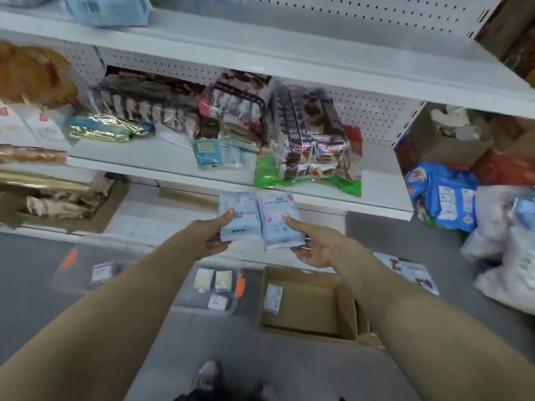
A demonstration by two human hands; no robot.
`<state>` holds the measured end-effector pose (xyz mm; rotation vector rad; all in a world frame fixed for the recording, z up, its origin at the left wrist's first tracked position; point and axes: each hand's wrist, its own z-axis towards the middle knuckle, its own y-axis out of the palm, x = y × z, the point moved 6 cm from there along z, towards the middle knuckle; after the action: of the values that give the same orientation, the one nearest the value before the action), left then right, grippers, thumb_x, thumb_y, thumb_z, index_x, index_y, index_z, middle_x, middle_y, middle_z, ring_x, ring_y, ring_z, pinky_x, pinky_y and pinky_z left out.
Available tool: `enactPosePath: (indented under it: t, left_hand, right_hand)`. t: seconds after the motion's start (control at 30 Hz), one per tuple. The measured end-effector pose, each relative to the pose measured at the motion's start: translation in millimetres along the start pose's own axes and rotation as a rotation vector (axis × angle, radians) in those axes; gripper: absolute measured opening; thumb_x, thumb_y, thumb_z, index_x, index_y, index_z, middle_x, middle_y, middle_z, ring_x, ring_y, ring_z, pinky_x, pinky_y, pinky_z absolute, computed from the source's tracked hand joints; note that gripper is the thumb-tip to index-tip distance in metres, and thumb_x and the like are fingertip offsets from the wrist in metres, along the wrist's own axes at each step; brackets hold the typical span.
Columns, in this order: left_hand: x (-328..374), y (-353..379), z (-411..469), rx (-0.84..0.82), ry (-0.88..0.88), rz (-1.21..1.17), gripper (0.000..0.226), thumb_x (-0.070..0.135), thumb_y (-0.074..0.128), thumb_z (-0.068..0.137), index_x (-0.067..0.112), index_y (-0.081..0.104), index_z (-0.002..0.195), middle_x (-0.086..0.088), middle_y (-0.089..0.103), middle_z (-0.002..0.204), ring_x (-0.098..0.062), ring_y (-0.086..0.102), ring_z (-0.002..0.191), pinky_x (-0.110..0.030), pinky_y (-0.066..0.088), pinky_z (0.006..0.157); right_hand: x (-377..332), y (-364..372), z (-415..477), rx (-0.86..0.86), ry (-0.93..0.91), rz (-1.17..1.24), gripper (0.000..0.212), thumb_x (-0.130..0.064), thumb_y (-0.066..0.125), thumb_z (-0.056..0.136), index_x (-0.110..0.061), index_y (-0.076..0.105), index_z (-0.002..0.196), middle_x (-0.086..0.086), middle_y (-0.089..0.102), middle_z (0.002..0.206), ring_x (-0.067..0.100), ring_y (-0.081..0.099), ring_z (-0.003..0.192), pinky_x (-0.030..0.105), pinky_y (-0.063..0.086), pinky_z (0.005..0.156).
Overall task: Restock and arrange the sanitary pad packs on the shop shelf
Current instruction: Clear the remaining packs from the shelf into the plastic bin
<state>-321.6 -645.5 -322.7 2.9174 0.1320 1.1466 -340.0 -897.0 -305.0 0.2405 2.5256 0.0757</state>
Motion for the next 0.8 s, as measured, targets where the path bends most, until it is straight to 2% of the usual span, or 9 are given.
enactPosePath:
  t: [0.13,0.2,0.27,0.33,0.4,0.47,0.53,0.67,0.8]
  left_hand:
    - [-56,13,33,-0.017,-0.128,0.046,0.042,0.048,0.073,0.084,0.007,0.068,0.095,-0.008,0.071,0.083,-0.020,0.066,0.081,-0.027,0.057,0.069]
    - [-79,24,52,-0.017,-0.166,0.054,0.038,0.046,0.071,0.087,0.009,0.067,0.095,-0.004,0.072,0.077,-0.017,0.064,0.074,-0.022,0.057,0.055]
    - [-104,34,77,-0.016,-0.196,0.035,0.042,0.045,0.072,0.087,0.009,0.068,0.107,-0.005,0.073,0.084,-0.016,0.063,0.074,-0.020,0.056,0.050]
    - [-129,45,103,-0.031,-0.226,0.016,0.051,0.047,0.074,0.085,0.010,0.065,0.119,-0.005,0.072,0.102,-0.017,0.064,0.083,-0.024,0.057,0.057]
    - [-152,59,128,-0.043,-0.242,-0.021,0.046,0.044,0.076,0.084,0.014,0.062,0.116,-0.005,0.071,0.112,-0.018,0.067,0.094,-0.028,0.056,0.069]
    - [-175,75,157,-0.047,-0.256,-0.048,0.045,0.039,0.077,0.084,0.013,0.061,0.117,-0.006,0.071,0.115,-0.020,0.068,0.099,-0.031,0.058,0.074]
    - [-200,93,186,-0.053,-0.288,-0.064,0.050,0.034,0.079,0.084,0.011,0.059,0.123,-0.007,0.070,0.119,-0.021,0.069,0.103,-0.031,0.061,0.073]
    - [-257,126,244,-0.047,-0.322,-0.070,0.043,0.024,0.078,0.085,0.007,0.062,0.121,-0.009,0.068,0.121,-0.017,0.067,0.098,-0.028,0.060,0.075]
    - [-309,153,294,-0.055,-0.372,-0.068,0.042,0.021,0.077,0.085,0.010,0.064,0.123,-0.005,0.070,0.115,-0.016,0.067,0.099,-0.023,0.058,0.066]
  right_hand:
    - [51,-20,29,0.037,0.111,0.053,0.034,-0.031,0.087,0.077,-0.011,0.069,0.098,0.004,0.075,0.074,0.013,0.061,0.071,0.023,0.050,0.062]
    - [71,-31,48,0.062,0.136,0.072,0.033,-0.032,0.087,0.077,-0.013,0.069,0.099,0.001,0.075,0.071,0.012,0.062,0.071,0.023,0.051,0.063]
    - [89,-44,71,0.087,0.145,0.085,0.038,-0.033,0.087,0.076,-0.014,0.070,0.105,0.001,0.078,0.079,0.014,0.067,0.076,0.024,0.051,0.067]
    - [107,-58,94,0.106,0.163,0.111,0.034,-0.032,0.086,0.077,-0.013,0.071,0.101,0.002,0.078,0.080,0.014,0.067,0.078,0.025,0.049,0.074]
    - [127,-75,121,0.111,0.190,0.144,0.031,-0.033,0.085,0.078,-0.013,0.072,0.097,0.003,0.078,0.078,0.014,0.061,0.077,0.025,0.045,0.081]
    - [147,-93,152,0.122,0.207,0.139,0.047,-0.041,0.090,0.069,-0.014,0.074,0.104,0.002,0.079,0.088,0.014,0.058,0.080,0.021,0.046,0.070]
    - [169,-114,185,0.168,0.232,0.115,0.069,-0.050,0.095,0.056,-0.016,0.074,0.113,0.003,0.078,0.102,0.014,0.063,0.084,0.021,0.048,0.058]
    - [210,-153,248,0.239,0.242,0.142,0.071,-0.050,0.094,0.056,-0.017,0.072,0.115,0.003,0.078,0.103,0.021,0.069,0.106,0.029,0.055,0.072]
    - [246,-184,304,0.265,0.222,0.156,0.061,-0.044,0.092,0.067,-0.018,0.070,0.117,0.002,0.078,0.104,0.024,0.072,0.104,0.041,0.056,0.097]
